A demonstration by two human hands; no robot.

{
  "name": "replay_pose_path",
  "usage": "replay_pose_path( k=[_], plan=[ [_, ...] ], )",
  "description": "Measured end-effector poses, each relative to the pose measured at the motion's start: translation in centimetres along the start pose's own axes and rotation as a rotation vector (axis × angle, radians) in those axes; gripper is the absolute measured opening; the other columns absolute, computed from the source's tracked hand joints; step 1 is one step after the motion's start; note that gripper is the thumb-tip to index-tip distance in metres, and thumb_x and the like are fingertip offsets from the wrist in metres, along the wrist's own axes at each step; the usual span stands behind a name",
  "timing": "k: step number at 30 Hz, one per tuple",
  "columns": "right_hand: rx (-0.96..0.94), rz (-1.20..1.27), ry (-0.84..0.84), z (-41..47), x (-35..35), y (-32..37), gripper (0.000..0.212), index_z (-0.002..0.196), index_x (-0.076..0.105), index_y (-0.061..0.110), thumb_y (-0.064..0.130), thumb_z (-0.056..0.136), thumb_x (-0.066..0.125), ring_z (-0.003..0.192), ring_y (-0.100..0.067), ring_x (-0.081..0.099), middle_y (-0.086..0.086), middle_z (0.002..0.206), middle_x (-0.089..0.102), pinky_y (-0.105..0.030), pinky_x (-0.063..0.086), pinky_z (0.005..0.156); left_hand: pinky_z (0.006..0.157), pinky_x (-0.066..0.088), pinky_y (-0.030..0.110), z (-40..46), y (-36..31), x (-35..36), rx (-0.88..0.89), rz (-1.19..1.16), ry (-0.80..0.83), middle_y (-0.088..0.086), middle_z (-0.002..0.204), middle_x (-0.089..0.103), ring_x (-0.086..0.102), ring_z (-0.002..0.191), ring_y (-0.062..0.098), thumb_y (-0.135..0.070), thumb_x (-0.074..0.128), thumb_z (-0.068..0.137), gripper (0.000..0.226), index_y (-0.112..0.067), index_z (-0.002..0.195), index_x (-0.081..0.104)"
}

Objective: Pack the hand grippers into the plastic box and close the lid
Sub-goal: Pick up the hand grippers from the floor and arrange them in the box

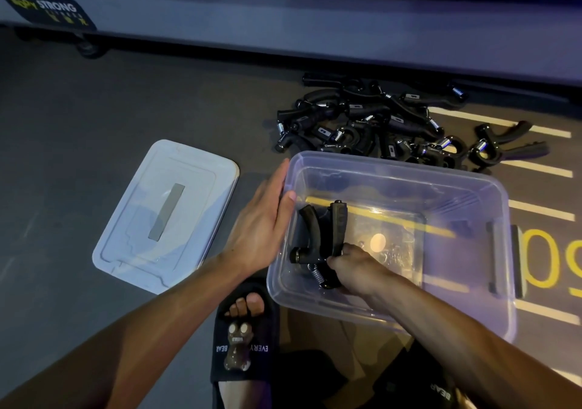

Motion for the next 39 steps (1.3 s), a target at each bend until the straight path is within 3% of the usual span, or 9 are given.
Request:
replay_pose_path(
  k=[6,9,13,18,22,27,32,35,39],
  plan=[
    [-0.054,-0.138,0.06,-0.6,-0.8,0.5,0.028,0.123,0.055,0.014,0.025,0.097,0.051,0.104,-0.021,0.058,-0.006,0.118,0.062,-0.03,0.046,0.089,0.11,0.036,0.027,0.1,0.1,-0.2,0.009,-0.012,0.014,-0.011,0.162,0.032,0.035,0.138,-0.003,-0.045,0.026,0.11,0.052,-0.039,0.16,0.013],
    [-0.02,-0.043,0.114,-1.1,-2.1,1.0,0.022,0.113,0.056,0.024,0.034,0.094,0.06,0.091,-0.011,0.057,0.003,0.111,0.063,-0.022,0.044,0.072,0.11,0.035,0.025,0.1,0.1,-0.3,0.019,-0.023,0.014,-0.014,0.161,0.033,0.034,0.139,-0.004,-0.044,0.027,0.11,0.051,-0.041,0.159,0.014],
    [-0.01,0.141,0.121,-1.0,-3.2,1.2,0.018,0.082,0.05,0.035,0.032,0.092,0.065,0.079,-0.003,0.05,0.018,0.086,0.055,-0.029,0.04,0.088,0.111,0.036,0.025,0.1,0.2,-0.3,0.018,-0.041,0.014,-0.015,0.161,0.033,0.037,0.142,-0.001,-0.043,0.028,0.11,0.05,-0.04,0.159,0.016],
    [-0.003,0.267,0.042,0.2,-1.3,0.6,0.006,0.097,0.064,0.022,0.021,0.091,0.065,0.093,-0.017,0.065,-0.003,0.106,0.071,-0.026,0.049,0.073,0.114,0.038,0.028,0.1,0.3,-0.2,0.015,-0.072,0.02,-0.014,0.161,0.034,0.037,0.143,0.001,-0.042,0.028,0.11,0.051,-0.036,0.16,0.017],
    [0.022,0.317,-0.002,0.4,0.2,0.3,0.025,0.112,0.064,0.011,0.012,0.087,0.065,0.101,-0.028,0.067,-0.011,0.108,0.071,-0.045,0.053,0.095,0.112,0.04,0.029,0.0,0.2,0.0,0.012,-0.082,0.007,-0.014,0.16,0.035,0.038,0.14,-0.002,-0.043,0.027,0.11,0.05,-0.038,0.159,0.018],
    [0.056,0.385,0.031,0.1,-0.1,0.6,0.029,0.116,0.062,0.008,0.007,0.087,0.065,0.103,-0.03,0.066,-0.013,0.11,0.07,-0.045,0.053,0.096,0.112,0.039,0.03,0.1,0.3,-0.1,0.02,-0.085,0.018,-0.017,0.159,0.035,0.037,0.14,-0.004,-0.044,0.026,0.11,0.05,-0.038,0.159,0.017],
    [0.042,0.326,0.034,-0.9,-2.2,1.2,0.028,0.113,0.058,0.013,0.022,0.088,0.066,0.085,-0.01,0.058,0.001,0.1,0.065,-0.026,0.041,0.067,0.101,0.048,0.034,1.6,0.5,-1.7,-0.049,-0.086,0.046,-0.017,0.139,0.056,0.056,0.121,0.004,-0.046,0.029,0.109,0.038,-0.041,0.146,0.039],
    [-0.043,0.297,-0.073,-1.3,-3.8,1.7,0.051,0.137,0.045,0.016,0.025,0.091,0.064,0.106,-0.017,0.056,0.004,0.118,0.06,-0.026,0.036,0.087,0.099,0.05,0.038,5.3,0.8,-3.4,-0.044,-0.059,-0.043,-0.008,0.122,0.063,0.061,0.11,0.012,-0.04,0.033,0.107,0.035,-0.03,0.126,0.061],
    [-0.174,0.124,-0.171,-1.5,-5.1,2.9,0.072,0.154,0.024,0.019,0.029,0.092,0.059,0.131,-0.019,0.045,0.0,0.134,0.055,-0.027,0.034,0.097,0.106,0.039,0.03,11.8,1.1,-4.4,-0.068,0.239,0.084,0.003,0.132,0.052,0.052,0.124,0.021,-0.026,0.046,0.105,0.029,-0.029,0.13,0.061]
  ],
)
Point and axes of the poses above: each hand's wrist, its own z-axis towards the middle knuckle, its own x-axis out of the palm, y = z × x, the point moved 1 cm from there along z, towards the middle knuckle
